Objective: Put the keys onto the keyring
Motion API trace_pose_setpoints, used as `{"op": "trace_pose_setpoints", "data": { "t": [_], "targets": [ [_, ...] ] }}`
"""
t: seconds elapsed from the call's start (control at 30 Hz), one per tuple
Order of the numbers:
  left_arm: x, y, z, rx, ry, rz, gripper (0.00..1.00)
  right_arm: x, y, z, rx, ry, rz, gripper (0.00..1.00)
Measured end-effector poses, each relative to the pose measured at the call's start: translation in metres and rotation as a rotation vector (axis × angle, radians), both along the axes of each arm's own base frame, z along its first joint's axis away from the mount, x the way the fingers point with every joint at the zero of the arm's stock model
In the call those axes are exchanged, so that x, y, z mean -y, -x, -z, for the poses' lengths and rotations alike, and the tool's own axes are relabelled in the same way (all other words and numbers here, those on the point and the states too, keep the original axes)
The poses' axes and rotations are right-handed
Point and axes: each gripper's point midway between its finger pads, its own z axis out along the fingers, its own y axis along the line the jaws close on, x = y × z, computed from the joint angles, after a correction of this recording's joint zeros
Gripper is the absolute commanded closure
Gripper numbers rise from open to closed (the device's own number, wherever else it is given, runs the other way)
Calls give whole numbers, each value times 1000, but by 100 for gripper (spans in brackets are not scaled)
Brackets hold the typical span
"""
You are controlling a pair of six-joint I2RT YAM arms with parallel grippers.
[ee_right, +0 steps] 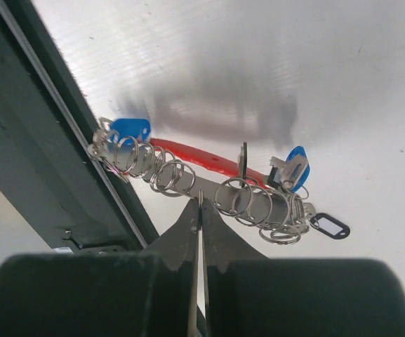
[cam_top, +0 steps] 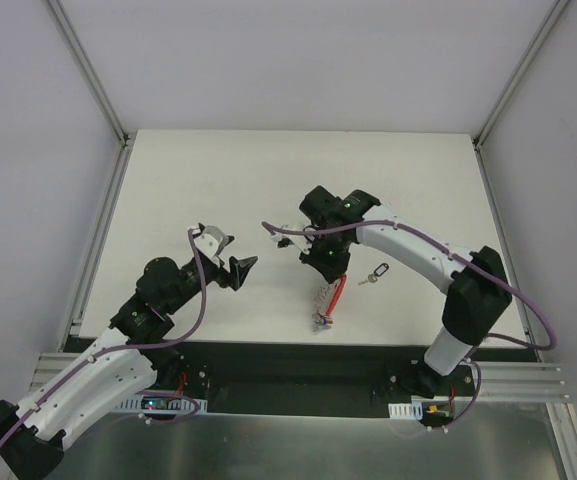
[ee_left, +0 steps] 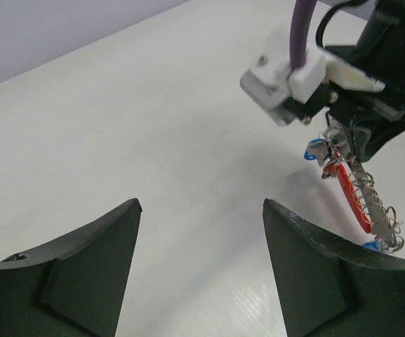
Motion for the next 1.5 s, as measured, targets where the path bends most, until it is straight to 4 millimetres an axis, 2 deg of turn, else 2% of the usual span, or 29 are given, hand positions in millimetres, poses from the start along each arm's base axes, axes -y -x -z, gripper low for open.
{"op": "trace_pose_setpoints", "data": {
  "t": [0.13, 0.27, 0.57, 0.73, 0.9, 1.23, 1.5],
  "targets": [
    [-23, -3, -5, 25, 7, -112, 27, -1, -9, 23, -29, 112, -2, 98],
    [-35, -2, -4, 23, 1, -166, 26, -17, -19, 51, -56, 196, -29, 98],
    [-43, 0, 16, -36, -58, -194, 26, -57, -25, 97, -78, 299, -110, 95],
    [-44, 1, 21, -50, -71, -194, 26, -71, -25, 110, -78, 317, -137, 82],
    [-43, 0, 24, -61, -82, -192, 25, -74, -23, 114, -68, 331, -148, 70],
    [-41, 0, 29, -77, -95, -181, 25, -76, -27, 112, -30, 328, -131, 69],
    [-32, 3, 38, -108, -112, -133, 25, -74, -25, 94, -3, 253, -86, 69]
  ]
}}
